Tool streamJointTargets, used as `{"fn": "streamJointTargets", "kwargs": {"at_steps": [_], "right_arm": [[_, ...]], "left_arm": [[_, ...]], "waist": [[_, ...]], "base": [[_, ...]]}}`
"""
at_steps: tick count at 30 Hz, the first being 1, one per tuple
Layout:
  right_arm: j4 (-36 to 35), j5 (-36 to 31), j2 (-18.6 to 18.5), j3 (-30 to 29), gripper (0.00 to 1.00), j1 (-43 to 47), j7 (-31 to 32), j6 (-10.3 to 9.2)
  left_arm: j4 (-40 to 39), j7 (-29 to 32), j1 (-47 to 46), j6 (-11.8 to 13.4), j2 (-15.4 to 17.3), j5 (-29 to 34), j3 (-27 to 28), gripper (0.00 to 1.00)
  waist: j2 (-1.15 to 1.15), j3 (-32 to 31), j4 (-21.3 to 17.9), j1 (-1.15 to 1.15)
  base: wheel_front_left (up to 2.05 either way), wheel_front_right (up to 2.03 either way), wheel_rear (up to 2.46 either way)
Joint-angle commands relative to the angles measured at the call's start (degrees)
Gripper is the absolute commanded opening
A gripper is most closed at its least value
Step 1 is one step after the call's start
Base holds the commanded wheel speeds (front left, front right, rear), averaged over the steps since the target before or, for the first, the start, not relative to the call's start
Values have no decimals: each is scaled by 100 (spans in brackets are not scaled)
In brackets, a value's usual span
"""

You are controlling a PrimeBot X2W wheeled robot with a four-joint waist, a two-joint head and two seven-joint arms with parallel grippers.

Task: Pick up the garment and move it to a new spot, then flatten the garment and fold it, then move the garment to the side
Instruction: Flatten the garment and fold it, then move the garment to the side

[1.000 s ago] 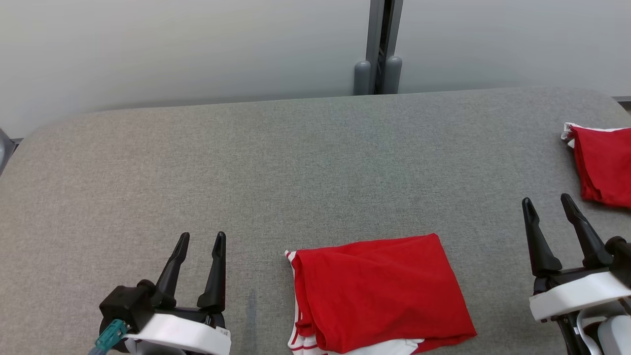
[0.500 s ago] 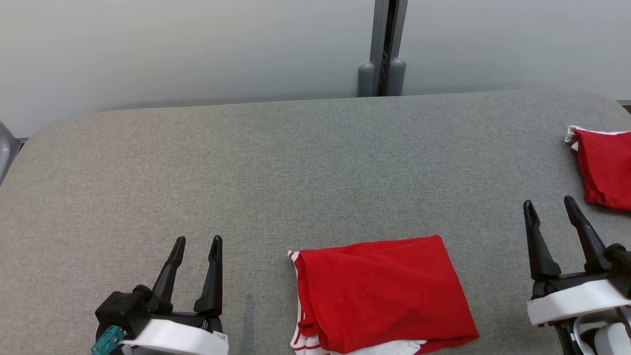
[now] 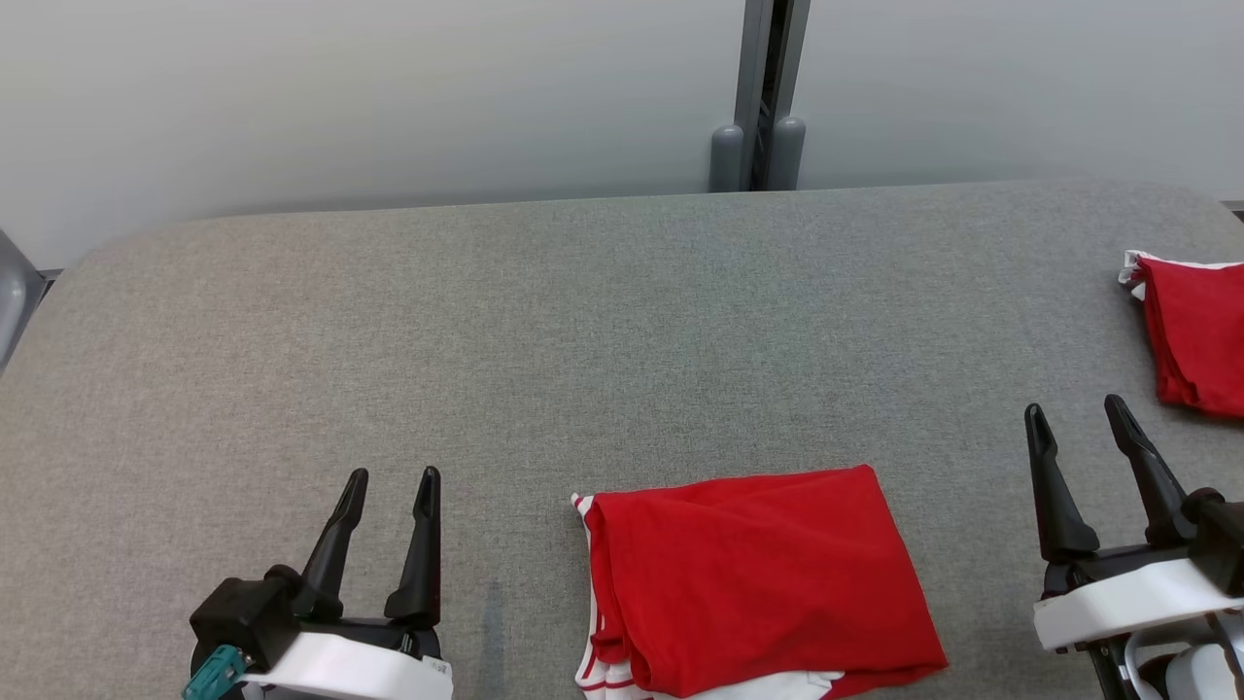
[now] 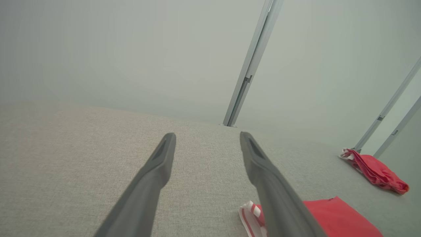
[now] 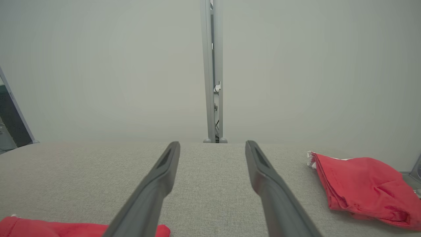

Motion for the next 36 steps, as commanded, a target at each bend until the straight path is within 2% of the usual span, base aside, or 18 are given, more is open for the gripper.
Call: {"fn": "streamJointTargets", "kwargs": {"at_steps": [1, 36], "right_arm": [[26, -16, -18, 6, 100, 11, -28, -1], [124, 31, 32, 23, 100, -60, -28, -1]], "left_arm": [[0, -21, 38, 23, 21, 35, 8, 100], [21, -21, -69, 26, 21, 51, 36, 100]], "waist": [[0, 0, 2, 0], [0, 90, 51, 0]], "base": [[0, 0, 0], [0, 0, 0]]}}
